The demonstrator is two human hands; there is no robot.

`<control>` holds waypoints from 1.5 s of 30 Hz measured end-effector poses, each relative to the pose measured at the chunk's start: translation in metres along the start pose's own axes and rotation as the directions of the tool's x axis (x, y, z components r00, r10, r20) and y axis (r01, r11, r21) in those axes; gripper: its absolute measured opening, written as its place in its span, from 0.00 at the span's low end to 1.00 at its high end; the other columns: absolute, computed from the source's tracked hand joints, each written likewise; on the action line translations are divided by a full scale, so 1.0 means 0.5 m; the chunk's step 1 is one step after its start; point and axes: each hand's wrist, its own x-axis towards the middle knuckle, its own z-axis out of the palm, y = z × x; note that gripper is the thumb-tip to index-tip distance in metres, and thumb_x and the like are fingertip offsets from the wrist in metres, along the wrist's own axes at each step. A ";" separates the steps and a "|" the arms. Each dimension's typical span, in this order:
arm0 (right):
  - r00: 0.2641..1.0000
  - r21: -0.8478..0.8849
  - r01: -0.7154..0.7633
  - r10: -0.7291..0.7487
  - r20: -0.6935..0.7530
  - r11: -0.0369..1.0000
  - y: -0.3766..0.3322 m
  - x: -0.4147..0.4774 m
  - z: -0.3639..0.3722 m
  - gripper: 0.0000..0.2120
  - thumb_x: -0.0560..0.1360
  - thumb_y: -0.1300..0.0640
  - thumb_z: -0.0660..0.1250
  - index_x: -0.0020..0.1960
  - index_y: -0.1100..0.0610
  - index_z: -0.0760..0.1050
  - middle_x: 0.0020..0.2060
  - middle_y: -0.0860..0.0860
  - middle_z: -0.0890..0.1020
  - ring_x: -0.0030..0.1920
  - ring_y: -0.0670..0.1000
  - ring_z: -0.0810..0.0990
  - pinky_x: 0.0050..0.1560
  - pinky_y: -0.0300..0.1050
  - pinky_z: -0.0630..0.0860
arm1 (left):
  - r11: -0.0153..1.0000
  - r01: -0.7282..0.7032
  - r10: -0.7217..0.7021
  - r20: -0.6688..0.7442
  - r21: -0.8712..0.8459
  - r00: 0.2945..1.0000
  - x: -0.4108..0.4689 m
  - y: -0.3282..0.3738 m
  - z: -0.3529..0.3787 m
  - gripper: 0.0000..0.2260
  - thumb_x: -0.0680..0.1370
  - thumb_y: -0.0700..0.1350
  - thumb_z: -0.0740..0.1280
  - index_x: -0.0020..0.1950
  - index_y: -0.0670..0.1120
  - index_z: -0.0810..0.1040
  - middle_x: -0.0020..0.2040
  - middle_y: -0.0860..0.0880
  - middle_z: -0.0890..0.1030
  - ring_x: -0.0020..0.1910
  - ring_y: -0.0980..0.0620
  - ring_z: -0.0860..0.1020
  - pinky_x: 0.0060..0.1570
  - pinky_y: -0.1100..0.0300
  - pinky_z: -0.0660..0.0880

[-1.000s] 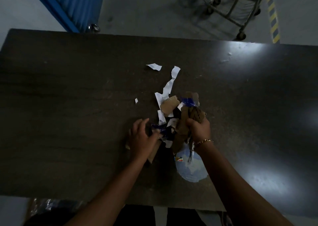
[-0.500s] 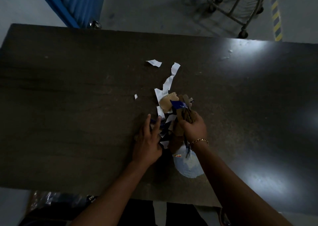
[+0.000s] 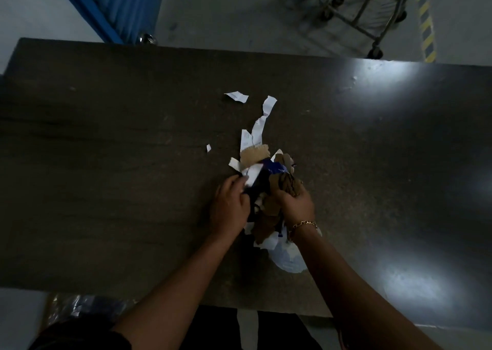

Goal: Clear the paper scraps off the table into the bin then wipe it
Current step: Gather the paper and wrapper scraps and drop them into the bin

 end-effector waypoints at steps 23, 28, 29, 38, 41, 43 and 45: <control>0.998 0.287 0.017 -0.031 0.046 0.958 -0.024 -0.018 0.015 0.29 0.74 0.33 0.62 0.61 0.54 0.80 0.57 0.57 0.82 0.55 0.56 0.80 0.53 0.52 0.78 | 0.486 0.288 -0.285 0.162 -0.825 0.945 -0.079 0.205 0.067 0.17 0.81 0.57 0.68 0.67 0.52 0.79 0.60 0.52 0.84 0.60 0.55 0.81 0.61 0.53 0.77; 0.996 0.365 0.056 -0.029 -0.079 0.929 -0.025 -0.026 -0.004 0.21 0.77 0.37 0.61 0.56 0.51 0.82 0.58 0.56 0.82 0.59 0.57 0.80 0.60 0.57 0.77 | 0.622 0.233 -0.218 0.120 -0.748 0.969 -0.081 0.222 0.075 0.18 0.75 0.67 0.68 0.59 0.59 0.81 0.59 0.54 0.83 0.62 0.55 0.80 0.66 0.46 0.76; 0.996 0.407 0.052 -0.015 -0.092 0.912 -0.024 -0.026 -0.011 0.21 0.79 0.38 0.62 0.57 0.53 0.82 0.58 0.56 0.83 0.59 0.56 0.81 0.59 0.55 0.78 | 0.604 0.236 -0.195 0.145 -0.761 0.970 -0.083 0.228 0.071 0.15 0.76 0.64 0.69 0.59 0.58 0.81 0.58 0.54 0.84 0.59 0.56 0.81 0.66 0.46 0.76; 0.956 0.522 0.199 -0.048 -0.289 0.830 -0.012 -0.054 -0.046 0.29 0.72 0.31 0.66 0.55 0.54 0.84 0.57 0.63 0.82 0.61 0.64 0.80 0.64 0.66 0.75 | 0.657 0.181 0.037 0.272 -0.731 0.962 -0.112 0.266 0.072 0.15 0.82 0.55 0.67 0.67 0.52 0.77 0.60 0.52 0.83 0.59 0.57 0.81 0.66 0.50 0.76; 0.934 0.564 0.241 -0.032 -0.355 0.790 -0.005 -0.076 -0.069 0.30 0.71 0.30 0.67 0.56 0.55 0.84 0.57 0.62 0.83 0.61 0.63 0.81 0.64 0.64 0.75 | 0.669 0.164 0.093 0.301 -0.725 0.949 -0.134 0.282 0.076 0.23 0.76 0.63 0.69 0.67 0.53 0.78 0.61 0.51 0.82 0.60 0.55 0.81 0.66 0.46 0.76; 0.918 0.564 0.281 -0.047 -0.393 0.777 0.000 -0.091 -0.086 0.29 0.72 0.32 0.66 0.55 0.56 0.84 0.55 0.62 0.84 0.58 0.63 0.81 0.61 0.63 0.77 | 0.672 0.157 0.113 0.310 -0.723 0.944 -0.149 0.290 0.087 0.25 0.72 0.64 0.69 0.65 0.52 0.79 0.61 0.50 0.83 0.60 0.53 0.82 0.66 0.45 0.76; 0.906 0.561 0.298 -0.044 -0.422 0.772 0.003 -0.108 -0.104 0.26 0.74 0.34 0.66 0.53 0.57 0.83 0.51 0.61 0.84 0.52 0.61 0.82 0.55 0.59 0.76 | 0.677 0.151 0.145 0.332 -0.720 0.932 -0.164 0.295 0.101 0.26 0.72 0.64 0.69 0.66 0.52 0.79 0.61 0.50 0.83 0.61 0.53 0.82 0.67 0.44 0.76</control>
